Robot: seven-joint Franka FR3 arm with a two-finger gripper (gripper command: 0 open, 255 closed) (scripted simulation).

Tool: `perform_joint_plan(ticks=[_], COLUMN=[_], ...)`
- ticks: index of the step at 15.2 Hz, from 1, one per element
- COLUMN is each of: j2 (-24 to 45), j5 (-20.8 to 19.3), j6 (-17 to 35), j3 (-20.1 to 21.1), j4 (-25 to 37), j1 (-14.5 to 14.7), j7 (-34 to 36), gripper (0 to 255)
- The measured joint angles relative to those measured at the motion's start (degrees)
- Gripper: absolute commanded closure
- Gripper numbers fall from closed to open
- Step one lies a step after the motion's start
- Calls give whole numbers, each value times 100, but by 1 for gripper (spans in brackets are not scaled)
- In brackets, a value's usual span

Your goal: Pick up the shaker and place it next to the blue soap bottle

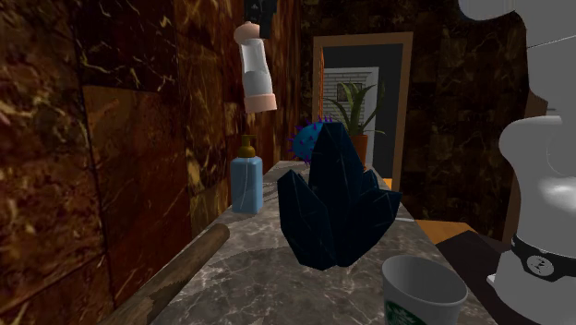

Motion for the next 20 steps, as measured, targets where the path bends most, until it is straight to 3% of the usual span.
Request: perform_joint_plan(ticks=[2,4,12,20], j2=[445,499,-88,-414], j5=[198,230,24,-102], j6=[-181,-80,886,1635], j3=[-80,-100,-91,-59], j4=[639,595,-943,-2013], j1=[-313,-393,-191,-69], j7=[-281,-373,-268,-120], gripper=[255,255,255,255])
